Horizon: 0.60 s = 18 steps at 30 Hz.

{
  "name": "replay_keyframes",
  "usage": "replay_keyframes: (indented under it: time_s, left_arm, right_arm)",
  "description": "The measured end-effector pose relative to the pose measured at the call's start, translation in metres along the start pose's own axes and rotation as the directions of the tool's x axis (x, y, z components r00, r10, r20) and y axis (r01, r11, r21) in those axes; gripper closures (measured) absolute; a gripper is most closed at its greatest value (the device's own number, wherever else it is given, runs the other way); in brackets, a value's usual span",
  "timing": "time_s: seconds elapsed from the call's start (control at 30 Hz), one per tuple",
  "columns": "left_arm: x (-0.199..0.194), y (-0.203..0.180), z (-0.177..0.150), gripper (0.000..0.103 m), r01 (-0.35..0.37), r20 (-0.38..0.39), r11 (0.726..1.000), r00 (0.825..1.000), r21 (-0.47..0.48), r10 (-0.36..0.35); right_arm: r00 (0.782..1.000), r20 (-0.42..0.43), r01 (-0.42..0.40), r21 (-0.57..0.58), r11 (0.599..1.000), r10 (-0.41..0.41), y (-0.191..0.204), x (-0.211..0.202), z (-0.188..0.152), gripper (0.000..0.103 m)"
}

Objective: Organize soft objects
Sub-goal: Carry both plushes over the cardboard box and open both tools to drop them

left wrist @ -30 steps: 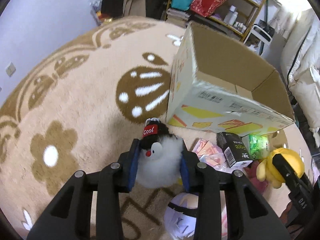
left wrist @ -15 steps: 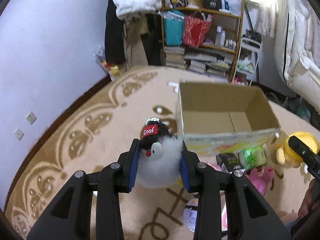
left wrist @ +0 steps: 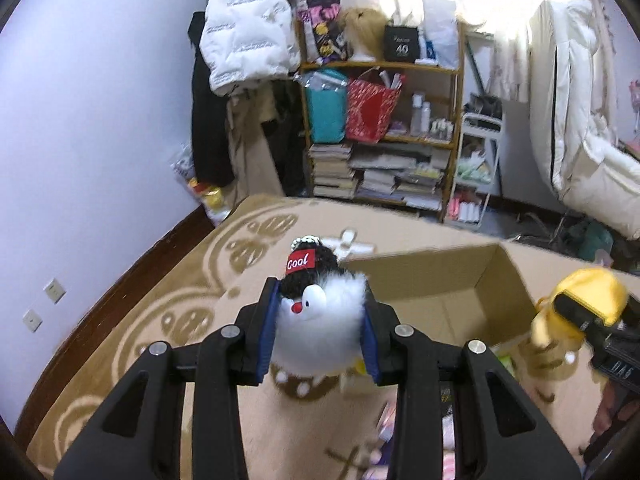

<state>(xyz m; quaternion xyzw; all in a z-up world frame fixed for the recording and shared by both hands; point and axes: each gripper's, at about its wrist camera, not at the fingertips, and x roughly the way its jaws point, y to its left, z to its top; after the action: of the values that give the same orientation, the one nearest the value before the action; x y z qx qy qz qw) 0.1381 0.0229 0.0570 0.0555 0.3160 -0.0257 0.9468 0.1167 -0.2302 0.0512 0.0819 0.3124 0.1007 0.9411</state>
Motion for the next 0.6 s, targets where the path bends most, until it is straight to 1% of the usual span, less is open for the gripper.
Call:
replay_keyframes:
  time_s: [0.1,0.33,0.37,0.47,0.6]
  left_arm:
    - [0.009,-0.001,0.016,0.068,0.037,0.023,0.999,0.999,-0.013,-0.037]
    - [0.030,-0.013,0.036,0.068,0.050,0.048,0.999,0.998,0.010,-0.050]
    - [0.034,-0.016,0.037,0.068,0.051,0.053,0.999,0.997,0.014,-0.051]
    - [0.047,-0.023,0.036,0.068,0.033,0.061,0.999,0.998,0.006,-0.034]
    - [0.070,-0.033,0.025,0.067,0.082,0.020,0.997,0.996,-0.006,-0.081]
  right_arm:
    - [1.000,-0.004,0.005,-0.001,1.000,-0.005,-0.002,0.013,0.008,0.023]
    - [1.000,0.021,0.003,-0.004,1.000,-0.003,0.000,0.030,0.027,0.023]
    - [1.000,0.023,-0.001,-0.004,1.000,0.001,0.000,0.032,0.029,0.021]
    - [1.000,0.012,-0.005,-0.026,1.000,0.006,0.006,0.045,0.031,0.021]
    - [1.000,-0.024,-0.007,-0.058,0.998,0.006,0.014,0.062,0.023,0.021]
